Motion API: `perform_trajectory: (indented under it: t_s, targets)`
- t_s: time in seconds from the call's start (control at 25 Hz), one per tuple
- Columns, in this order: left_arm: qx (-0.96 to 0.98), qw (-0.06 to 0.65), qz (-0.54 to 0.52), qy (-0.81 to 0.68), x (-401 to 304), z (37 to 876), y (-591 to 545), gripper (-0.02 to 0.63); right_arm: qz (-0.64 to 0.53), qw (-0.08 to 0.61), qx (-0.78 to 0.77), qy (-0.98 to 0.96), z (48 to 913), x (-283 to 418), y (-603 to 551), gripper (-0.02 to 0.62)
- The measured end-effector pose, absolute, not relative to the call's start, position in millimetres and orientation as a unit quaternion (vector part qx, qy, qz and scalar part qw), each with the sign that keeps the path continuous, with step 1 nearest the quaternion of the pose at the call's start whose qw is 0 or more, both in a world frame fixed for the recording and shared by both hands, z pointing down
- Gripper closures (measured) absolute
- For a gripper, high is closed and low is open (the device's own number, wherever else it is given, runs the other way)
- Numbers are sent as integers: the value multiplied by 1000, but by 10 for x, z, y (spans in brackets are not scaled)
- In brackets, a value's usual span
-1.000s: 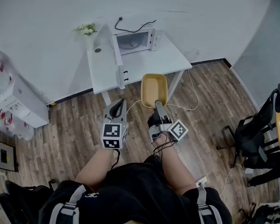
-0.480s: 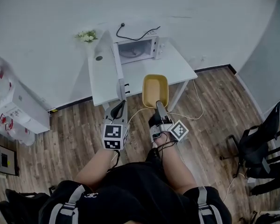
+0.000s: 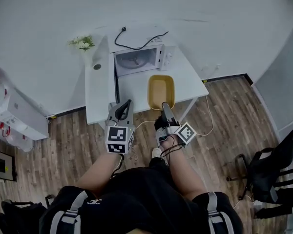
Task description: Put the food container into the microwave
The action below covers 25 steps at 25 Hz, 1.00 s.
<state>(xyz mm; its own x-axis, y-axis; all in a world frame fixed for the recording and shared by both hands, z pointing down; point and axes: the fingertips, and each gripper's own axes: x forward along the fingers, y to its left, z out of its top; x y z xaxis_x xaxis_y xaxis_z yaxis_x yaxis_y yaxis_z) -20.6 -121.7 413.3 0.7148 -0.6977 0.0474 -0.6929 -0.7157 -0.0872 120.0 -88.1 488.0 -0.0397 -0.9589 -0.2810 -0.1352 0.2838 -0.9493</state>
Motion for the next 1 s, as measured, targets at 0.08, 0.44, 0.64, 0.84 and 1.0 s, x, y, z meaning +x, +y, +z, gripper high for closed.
perform_trajectory:
  t_s: [0.08,0.44,0.64,0.84,1.0]
  targets:
    - [-923,30,-40,382,36,4109,-1428,592,-401,524,-447,604,4880,1426,-1121,362]
    - [-903,-1,-65,424,885,4176,-2329,592,-447,501,-416,614,4926,2208,-2116,362]
    - [-885,8,-80,458,1129,4252,-2700,592,-485,470,-401,619,5127,2419,-2577,362]
    - [-873,-17,-92,479,1207,4445,-2983,592,-510,456,-387,619,5261,2498,-3035,362]
    - [-864,-32,-97,493,1152,4564,-3177,592,-520,427,-386,631,5414,2434,-3370,362]
